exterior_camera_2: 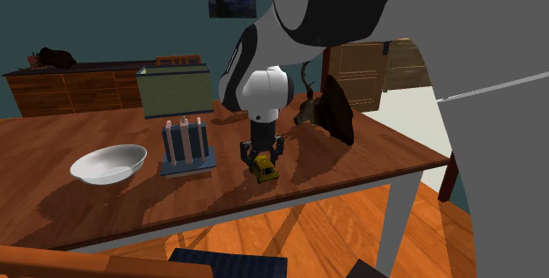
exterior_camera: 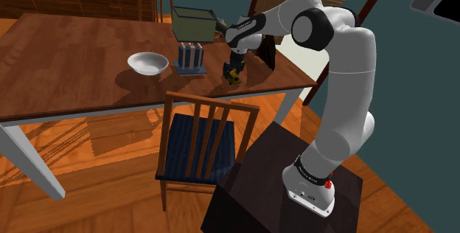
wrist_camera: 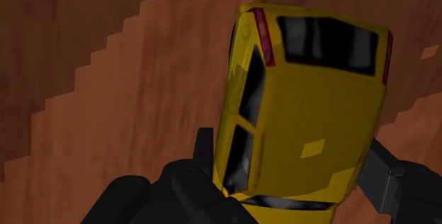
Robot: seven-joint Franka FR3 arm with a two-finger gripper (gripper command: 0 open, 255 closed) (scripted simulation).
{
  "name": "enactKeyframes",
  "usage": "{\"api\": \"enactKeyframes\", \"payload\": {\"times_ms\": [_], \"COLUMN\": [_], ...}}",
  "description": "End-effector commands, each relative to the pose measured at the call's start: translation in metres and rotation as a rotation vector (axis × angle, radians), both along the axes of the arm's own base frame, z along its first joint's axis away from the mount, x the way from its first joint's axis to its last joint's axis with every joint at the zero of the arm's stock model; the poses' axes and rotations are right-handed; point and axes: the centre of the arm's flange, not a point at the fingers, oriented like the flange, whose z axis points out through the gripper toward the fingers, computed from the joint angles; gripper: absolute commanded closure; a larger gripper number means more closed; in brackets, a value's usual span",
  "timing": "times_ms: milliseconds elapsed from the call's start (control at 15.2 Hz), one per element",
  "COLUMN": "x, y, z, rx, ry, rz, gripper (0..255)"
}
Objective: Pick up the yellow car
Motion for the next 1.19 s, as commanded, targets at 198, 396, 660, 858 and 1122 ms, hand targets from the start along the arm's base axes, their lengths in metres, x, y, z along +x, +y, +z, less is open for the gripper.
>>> {"api": "enactKeyframes", "payload": {"times_ms": [198, 396, 660, 858, 1122], "x": [0.0, 0.0, 0.0, 0.0, 0.0], "y": [0.0, 0.0, 0.0, 0.0, 0.0], "z": [0.005, 0.021, 0.042, 0.058, 0.079], "rx": [0.0, 0.0, 0.0, 0.0, 0.0], "ry": [0.001, 0.001, 0.001, 0.001, 0.001], "rz": [0.0, 0.0, 0.0, 0.0, 0.0], "gripper": [255, 255, 255, 255, 255]}}
